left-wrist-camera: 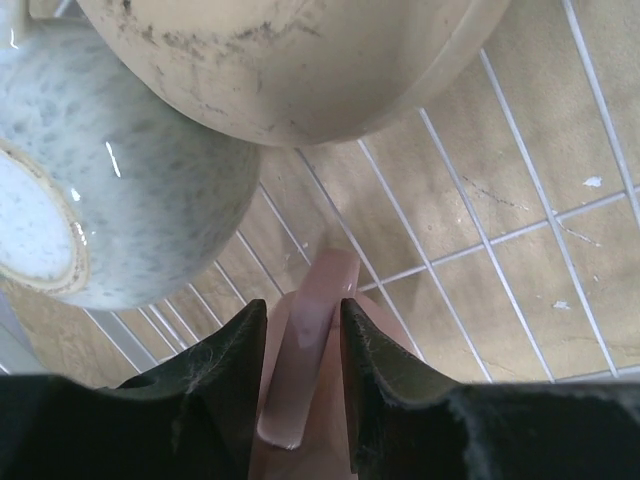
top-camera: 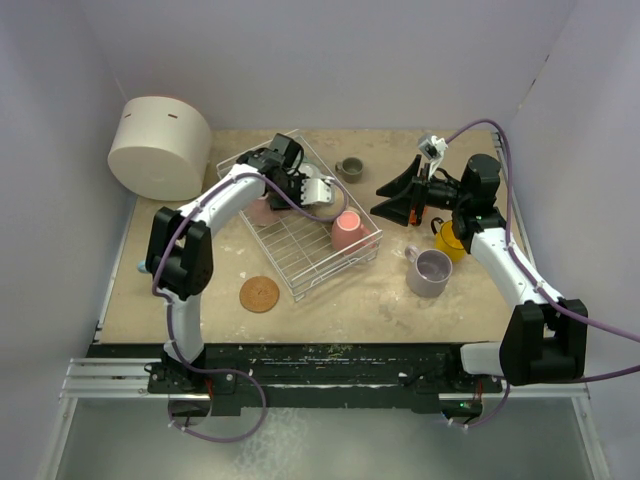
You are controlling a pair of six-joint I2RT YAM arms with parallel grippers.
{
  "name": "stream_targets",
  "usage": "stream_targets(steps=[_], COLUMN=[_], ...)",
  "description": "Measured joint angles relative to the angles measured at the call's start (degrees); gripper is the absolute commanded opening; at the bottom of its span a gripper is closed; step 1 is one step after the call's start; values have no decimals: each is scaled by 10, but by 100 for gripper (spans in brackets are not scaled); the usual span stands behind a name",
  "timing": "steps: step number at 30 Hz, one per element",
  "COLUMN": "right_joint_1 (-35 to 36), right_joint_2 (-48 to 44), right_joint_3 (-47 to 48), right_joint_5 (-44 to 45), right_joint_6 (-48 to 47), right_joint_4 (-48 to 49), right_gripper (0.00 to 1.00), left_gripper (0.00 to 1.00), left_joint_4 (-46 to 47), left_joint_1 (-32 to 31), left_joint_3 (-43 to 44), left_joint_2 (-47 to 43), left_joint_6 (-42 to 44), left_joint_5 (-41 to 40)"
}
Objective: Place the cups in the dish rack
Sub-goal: Turn the cup upside down in the dish rack.
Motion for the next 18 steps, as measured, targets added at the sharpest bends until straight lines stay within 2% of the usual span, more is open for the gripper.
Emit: stream_targets(steps=[5,11,14,18], right_joint_1=[0,0,0,0], right_joint_2=[0,0,0,0], right_joint_3=[0,0,0,0], right_joint_5=[0,0,0,0], right_joint_6=[0,0,0,-3], right_joint_4=[0,0,0,0], right_gripper=[76,76,76,76], left_gripper=[43,52,59,72], left_joint_4=[15,40,68,127], left_joint_1=[-4,-5,-5,-5], left_joint_3=[0,-8,-33,-91], left_joint_2=[0,-10,-43,-129], left_joint_6=[-19,-60,-90,-148], left_joint_5=[5,17,26,42])
